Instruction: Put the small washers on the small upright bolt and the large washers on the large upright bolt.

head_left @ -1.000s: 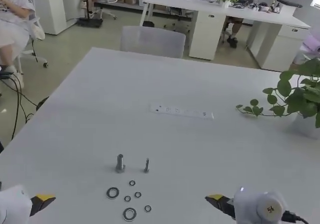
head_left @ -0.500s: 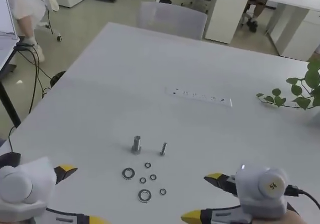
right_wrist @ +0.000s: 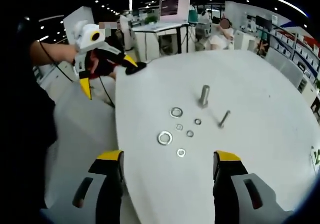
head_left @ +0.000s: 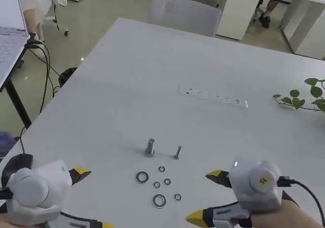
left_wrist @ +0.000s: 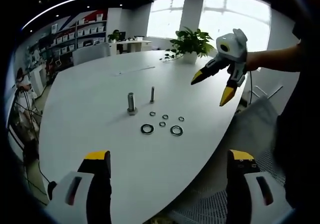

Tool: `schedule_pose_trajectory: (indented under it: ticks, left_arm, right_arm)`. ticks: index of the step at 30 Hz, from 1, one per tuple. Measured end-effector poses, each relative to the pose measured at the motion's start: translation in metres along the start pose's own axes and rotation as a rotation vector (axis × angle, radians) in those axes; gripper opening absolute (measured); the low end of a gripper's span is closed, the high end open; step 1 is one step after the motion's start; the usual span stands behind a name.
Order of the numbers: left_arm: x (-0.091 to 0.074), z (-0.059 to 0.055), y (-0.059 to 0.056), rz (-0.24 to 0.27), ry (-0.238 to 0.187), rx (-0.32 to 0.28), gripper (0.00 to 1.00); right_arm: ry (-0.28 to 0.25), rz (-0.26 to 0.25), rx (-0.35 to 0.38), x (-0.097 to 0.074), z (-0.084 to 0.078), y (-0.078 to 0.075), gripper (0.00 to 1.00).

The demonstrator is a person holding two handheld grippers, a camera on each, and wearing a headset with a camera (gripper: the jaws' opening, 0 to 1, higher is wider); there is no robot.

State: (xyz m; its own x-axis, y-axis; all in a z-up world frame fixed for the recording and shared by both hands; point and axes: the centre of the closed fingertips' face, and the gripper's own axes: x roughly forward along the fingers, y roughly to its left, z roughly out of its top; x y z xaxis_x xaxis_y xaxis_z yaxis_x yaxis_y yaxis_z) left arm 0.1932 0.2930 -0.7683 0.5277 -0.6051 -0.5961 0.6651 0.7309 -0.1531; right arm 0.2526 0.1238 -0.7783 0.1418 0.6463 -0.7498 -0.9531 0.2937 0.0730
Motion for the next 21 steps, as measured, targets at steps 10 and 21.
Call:
schedule_pose_trajectory:
  ticks: [10,21]
  left_arm:
    - [-0.001,-0.010,0.002,-0.018,0.018,0.012,0.98]
    - [0.000,-0.009,0.012,-0.035,0.028,0.026,0.94]
  right_arm:
    - [0.077,0.025,-0.037,0.025,0.002,0.002,0.69]
    - [0.179,0.057,-0.115,0.052,-0.002,0.009,0.62]
